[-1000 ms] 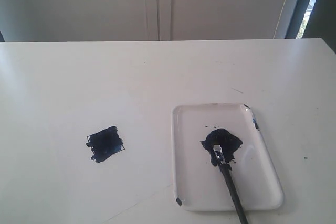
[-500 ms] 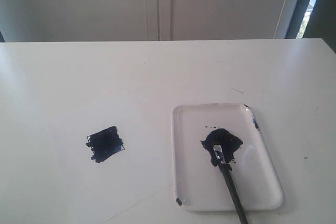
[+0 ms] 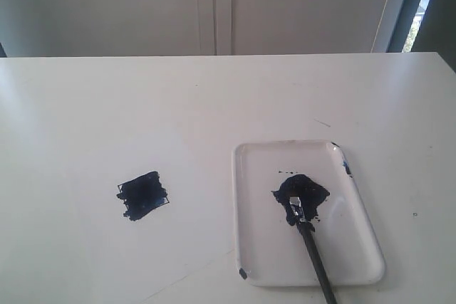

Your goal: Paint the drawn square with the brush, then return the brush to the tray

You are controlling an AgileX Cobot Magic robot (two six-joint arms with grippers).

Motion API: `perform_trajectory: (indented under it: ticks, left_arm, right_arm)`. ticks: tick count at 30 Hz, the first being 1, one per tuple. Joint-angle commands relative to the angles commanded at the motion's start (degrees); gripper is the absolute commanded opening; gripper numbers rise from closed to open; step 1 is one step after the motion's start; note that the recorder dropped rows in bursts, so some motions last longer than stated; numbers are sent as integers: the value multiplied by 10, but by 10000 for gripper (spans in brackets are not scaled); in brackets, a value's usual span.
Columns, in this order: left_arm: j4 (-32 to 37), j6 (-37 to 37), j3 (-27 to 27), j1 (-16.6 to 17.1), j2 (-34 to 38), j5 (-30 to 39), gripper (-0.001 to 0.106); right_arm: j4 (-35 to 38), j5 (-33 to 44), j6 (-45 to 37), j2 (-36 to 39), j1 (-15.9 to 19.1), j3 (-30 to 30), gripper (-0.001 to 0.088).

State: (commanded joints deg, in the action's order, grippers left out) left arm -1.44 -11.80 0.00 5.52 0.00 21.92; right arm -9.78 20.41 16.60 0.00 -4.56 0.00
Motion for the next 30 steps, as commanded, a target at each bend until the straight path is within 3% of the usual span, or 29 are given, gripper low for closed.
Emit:
perform_trajectory:
  ticks: [30]
  left_arm:
    - [0,0,0,0,0,-9,0]
  right_arm:
    - [0,0,0,0,0,0,0]
